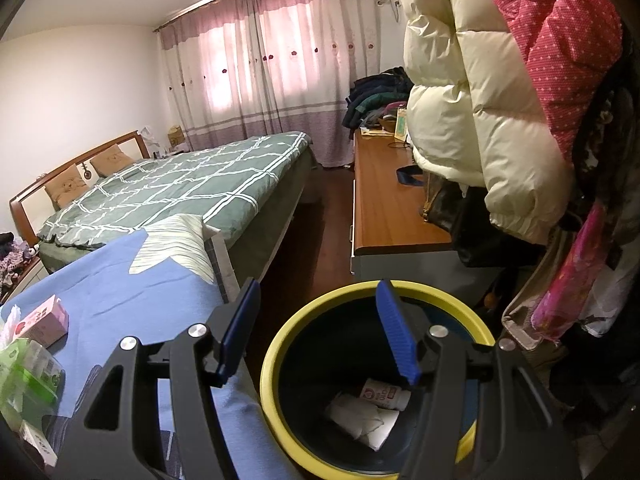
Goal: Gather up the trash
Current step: 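Carry the white bowl into the yellow bin and open the left gripper, then grasp the green plastic wrapper with the right gripper, then carry the green wrapper into the yellow bin and open the right gripper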
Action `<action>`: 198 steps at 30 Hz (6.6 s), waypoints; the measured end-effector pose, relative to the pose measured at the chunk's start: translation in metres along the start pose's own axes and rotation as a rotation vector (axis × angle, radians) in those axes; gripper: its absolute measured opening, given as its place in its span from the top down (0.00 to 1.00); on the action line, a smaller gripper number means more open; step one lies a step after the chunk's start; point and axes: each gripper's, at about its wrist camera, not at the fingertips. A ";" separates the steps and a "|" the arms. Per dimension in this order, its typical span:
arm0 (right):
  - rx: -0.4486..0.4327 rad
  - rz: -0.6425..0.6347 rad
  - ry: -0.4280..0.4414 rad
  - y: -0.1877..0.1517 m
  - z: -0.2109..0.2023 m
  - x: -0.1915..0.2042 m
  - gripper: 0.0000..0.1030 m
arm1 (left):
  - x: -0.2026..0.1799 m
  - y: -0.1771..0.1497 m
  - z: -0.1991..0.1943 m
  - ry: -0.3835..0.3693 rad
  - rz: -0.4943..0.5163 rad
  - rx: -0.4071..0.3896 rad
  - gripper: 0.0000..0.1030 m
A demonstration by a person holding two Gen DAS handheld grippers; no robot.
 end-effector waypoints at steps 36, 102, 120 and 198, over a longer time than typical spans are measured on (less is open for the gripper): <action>-0.127 0.122 0.009 0.002 -0.081 -0.148 0.39 | -0.250 0.066 0.107 -0.370 0.320 0.108 0.13; -0.029 -0.403 0.619 -0.082 -0.176 0.144 0.24 | 0.184 0.037 -0.089 0.445 -0.162 -0.388 0.04; -0.024 -0.474 0.598 -0.095 -0.180 0.180 0.20 | 0.180 0.037 -0.087 0.420 -0.184 -0.394 0.04; 0.036 0.043 -0.158 -0.014 -0.012 -0.005 0.41 | 0.146 0.039 -0.089 0.387 -0.109 -0.385 0.04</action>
Point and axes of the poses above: each gripper's, at about its wrist camera, not at the fingertips, and z roughly the way its jaws point, x to its left, y to its top, and after that the axes turned 14 degrees about -y, right-handed
